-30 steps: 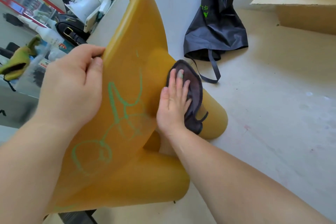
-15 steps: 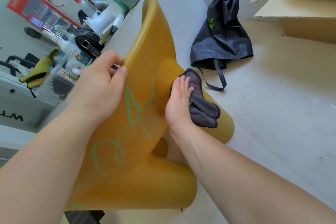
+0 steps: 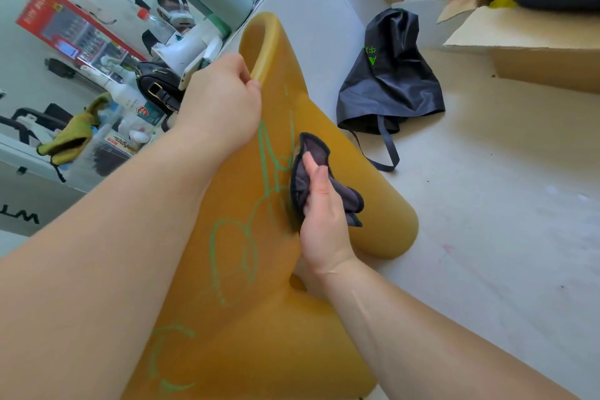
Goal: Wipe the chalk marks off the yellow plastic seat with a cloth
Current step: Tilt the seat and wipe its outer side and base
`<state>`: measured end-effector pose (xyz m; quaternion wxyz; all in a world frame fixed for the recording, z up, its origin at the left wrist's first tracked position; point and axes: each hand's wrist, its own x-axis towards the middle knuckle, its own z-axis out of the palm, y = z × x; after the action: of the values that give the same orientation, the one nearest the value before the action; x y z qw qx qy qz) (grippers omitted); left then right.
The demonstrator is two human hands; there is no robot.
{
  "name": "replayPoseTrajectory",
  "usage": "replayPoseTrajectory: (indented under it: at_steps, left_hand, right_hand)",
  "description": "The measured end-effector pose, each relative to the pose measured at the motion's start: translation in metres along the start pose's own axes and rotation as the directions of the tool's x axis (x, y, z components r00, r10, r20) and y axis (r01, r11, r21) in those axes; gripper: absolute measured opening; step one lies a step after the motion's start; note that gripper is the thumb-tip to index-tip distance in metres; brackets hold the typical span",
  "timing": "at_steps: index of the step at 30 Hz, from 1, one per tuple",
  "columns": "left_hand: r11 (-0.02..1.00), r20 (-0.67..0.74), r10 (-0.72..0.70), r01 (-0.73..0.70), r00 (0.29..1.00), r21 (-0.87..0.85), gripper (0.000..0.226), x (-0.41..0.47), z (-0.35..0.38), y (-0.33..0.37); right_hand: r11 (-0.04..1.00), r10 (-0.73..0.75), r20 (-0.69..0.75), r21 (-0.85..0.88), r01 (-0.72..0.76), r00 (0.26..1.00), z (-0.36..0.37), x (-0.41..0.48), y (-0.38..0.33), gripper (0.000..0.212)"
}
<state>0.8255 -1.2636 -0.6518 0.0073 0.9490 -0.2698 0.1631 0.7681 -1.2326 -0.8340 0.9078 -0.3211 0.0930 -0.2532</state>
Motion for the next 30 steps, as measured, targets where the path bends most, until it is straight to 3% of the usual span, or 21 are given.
replayPoseTrajectory:
  at_steps: [3,6,8,10,13,16,20,22,26,30]
  left_hand:
    - [0.999,0.077,0.026,-0.022,0.997,-0.048,0.021,-0.004,-0.008,-0.008]
    - [0.991,0.178,0.07,-0.048,0.982,-0.126,0.036,-0.022,-0.021,-0.031]
    - [0.987,0.163,0.091,-0.068,0.982,-0.144,0.038,-0.035,-0.022,-0.04]
    - [0.98,0.116,0.091,-0.068,0.989,-0.188,0.038,-0.042,-0.019,-0.042]
    - [0.972,0.085,0.101,-0.08,0.991,-0.22,0.038,-0.044,-0.014,-0.039]
    - [0.96,0.083,0.083,-0.057,0.993,-0.272,0.035,-0.044,-0.013,-0.042]
    - [0.959,0.073,0.11,-0.086,0.991,-0.271,0.037,-0.043,-0.011,-0.045]
    - [0.96,0.067,0.134,-0.113,0.989,-0.254,0.035,-0.042,-0.011,-0.045]
    - [0.956,0.07,0.151,-0.128,0.986,-0.264,0.029,-0.044,-0.011,-0.044]
    - [0.949,0.075,0.125,-0.098,0.989,-0.299,0.038,-0.042,-0.012,-0.042]
  right_hand:
    - [0.988,-0.147,0.137,-0.026,0.152,0.98,0.005,-0.017,-0.003,0.09]
    - [0.893,-0.295,0.301,-0.25,0.374,0.907,0.001,-0.018,0.0,0.07]
    - [0.744,-0.373,0.401,-0.41,0.528,0.837,-0.013,-0.005,-0.002,0.066]
    - [0.514,-0.417,0.513,-0.548,0.66,0.75,-0.029,0.011,-0.004,0.067]
    - [0.183,-0.426,0.583,-0.693,0.697,0.692,-0.041,0.029,0.003,0.061]
    - [0.051,-0.453,0.63,-0.688,0.724,0.631,-0.046,0.042,0.012,0.059]
    - [0.094,-0.413,0.706,-0.594,0.799,0.575,-0.044,0.066,0.014,0.09]
    - [0.128,-0.449,0.675,-0.599,0.79,0.585,-0.032,0.081,0.004,0.096]
    - [0.303,-0.518,0.433,-0.714,0.631,0.738,0.001,0.121,-0.047,0.096]
    - [0.571,-0.45,0.32,-0.615,0.544,0.834,0.019,0.125,-0.054,0.103]
